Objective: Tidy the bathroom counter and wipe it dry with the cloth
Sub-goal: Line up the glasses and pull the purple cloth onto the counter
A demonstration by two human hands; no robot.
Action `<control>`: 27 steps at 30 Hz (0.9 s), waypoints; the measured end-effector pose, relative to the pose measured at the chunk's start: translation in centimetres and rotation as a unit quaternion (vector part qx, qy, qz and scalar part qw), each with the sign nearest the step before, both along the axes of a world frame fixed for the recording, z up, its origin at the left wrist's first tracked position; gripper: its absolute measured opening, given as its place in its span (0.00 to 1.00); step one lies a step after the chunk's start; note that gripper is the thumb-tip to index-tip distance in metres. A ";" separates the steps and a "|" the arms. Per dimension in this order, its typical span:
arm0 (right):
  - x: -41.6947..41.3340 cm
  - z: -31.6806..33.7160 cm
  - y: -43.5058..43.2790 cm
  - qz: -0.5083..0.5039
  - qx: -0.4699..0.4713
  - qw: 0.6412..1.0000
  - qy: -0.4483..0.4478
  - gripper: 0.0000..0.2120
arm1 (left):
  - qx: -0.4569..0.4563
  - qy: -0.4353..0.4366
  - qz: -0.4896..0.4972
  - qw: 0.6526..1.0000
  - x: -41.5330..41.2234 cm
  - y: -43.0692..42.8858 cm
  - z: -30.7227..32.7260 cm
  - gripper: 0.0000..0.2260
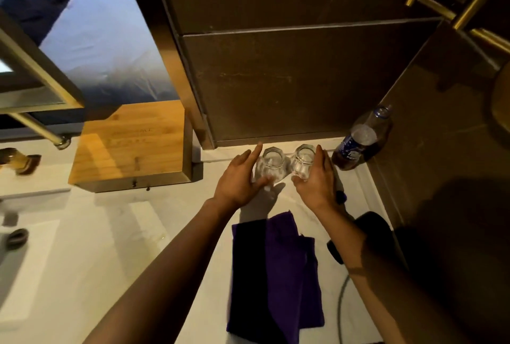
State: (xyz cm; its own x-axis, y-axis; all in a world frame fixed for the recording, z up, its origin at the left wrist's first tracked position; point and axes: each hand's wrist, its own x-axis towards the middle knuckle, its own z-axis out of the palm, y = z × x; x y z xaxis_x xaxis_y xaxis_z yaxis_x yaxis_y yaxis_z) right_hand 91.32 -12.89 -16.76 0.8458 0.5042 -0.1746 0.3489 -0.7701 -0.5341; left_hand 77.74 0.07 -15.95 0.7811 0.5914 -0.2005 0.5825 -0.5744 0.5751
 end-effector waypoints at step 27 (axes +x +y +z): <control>-23.7 -9.2 -9.1 0.075 -0.187 0.970 -0.138 0.41 | 0.112 0.168 0.113 0.973 -54.4 -0.5 -8.1 0.29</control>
State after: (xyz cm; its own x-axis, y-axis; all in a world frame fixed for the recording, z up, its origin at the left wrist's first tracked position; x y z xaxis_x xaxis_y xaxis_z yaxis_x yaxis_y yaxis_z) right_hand 67.59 -22.03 -25.98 0.8088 0.5696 -0.1463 0.5610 -0.8219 -0.0981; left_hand 23.37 -0.38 -24.03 0.5395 0.7979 -0.2688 0.8414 -0.4993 0.2067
